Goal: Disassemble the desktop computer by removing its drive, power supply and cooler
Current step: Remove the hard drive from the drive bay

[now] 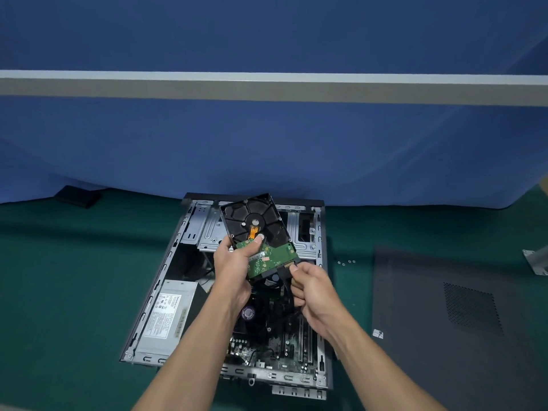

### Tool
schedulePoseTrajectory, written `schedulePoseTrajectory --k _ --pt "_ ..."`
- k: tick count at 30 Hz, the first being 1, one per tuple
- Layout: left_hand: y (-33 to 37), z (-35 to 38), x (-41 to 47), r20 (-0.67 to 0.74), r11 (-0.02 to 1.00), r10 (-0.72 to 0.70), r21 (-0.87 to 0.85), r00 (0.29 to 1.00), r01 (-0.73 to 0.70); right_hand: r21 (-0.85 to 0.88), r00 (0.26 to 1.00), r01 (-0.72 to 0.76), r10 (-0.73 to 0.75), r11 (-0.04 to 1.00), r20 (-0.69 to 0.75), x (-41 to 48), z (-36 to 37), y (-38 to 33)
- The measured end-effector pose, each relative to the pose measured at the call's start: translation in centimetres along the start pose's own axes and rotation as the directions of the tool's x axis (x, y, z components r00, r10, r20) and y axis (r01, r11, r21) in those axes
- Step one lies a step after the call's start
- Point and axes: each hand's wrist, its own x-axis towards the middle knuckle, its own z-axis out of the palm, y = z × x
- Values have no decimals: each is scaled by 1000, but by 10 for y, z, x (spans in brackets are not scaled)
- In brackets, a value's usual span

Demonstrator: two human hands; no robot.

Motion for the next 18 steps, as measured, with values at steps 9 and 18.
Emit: schedulePoseTrajectory --k 9,18 --pt "18 -4 5 40 997 62 -57 997 -60 -562 996 -66 25 825 -80 2 2 7" --pt "22 1 2 123 990 143 -16 982 -142 -277 994 104 -107 955 3 -1 13 -12"
